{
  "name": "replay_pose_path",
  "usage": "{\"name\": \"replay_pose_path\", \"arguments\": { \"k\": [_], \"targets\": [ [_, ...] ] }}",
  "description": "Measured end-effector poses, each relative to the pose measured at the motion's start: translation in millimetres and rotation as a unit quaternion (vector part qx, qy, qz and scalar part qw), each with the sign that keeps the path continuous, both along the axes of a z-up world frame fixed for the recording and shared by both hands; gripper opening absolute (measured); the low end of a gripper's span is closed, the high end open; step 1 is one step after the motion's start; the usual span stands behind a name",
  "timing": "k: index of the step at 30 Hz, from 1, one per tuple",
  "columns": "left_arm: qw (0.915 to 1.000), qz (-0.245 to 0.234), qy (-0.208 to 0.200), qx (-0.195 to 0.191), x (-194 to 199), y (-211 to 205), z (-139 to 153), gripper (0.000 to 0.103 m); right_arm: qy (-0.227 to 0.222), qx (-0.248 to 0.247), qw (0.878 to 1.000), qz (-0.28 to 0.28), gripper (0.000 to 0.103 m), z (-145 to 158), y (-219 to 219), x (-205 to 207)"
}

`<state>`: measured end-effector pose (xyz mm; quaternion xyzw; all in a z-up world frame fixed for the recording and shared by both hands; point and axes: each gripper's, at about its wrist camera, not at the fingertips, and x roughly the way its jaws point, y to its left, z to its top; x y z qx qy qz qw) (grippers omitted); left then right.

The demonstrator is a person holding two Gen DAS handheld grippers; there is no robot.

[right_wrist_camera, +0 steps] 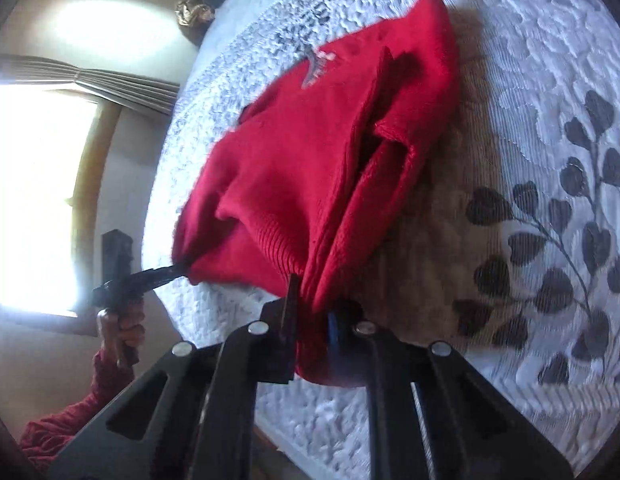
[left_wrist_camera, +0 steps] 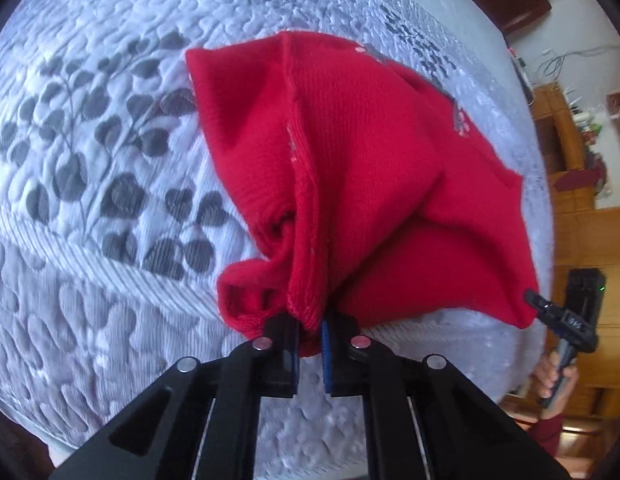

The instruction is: Fold small clothes

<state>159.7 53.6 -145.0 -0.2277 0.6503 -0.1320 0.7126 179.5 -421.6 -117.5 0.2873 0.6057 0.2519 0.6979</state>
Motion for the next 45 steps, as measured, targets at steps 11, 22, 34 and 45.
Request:
{"name": "replay_pose_path", "arguments": {
  "k": [11, 22, 34, 45],
  "targets": [
    [0.9969, -0.056, 0.041, 0.036, -24, 15, -20, 0.012, 0.075, -0.117, 0.989, 0.052, 0.025, -29, -3, -46],
    [0.974, -0.054, -0.115, 0.187, 31, 15, 71, 0.041, -0.067, -0.165, 0.984, 0.029, 0.057, 54, -10, 17],
    [0.9605, -0.126, -0.129, 0.212, 113, -36, 20, 0.045, -0.007, -0.154, 0.988, 0.014, 0.056, -6, -6, 86],
    [0.9558, -0.156, -0.172, 0.18, 123, -55, 10, 0.022, -0.038, -0.134, 0.99, 0.03, 0.01, -2, 3, 93]
  ]
}}
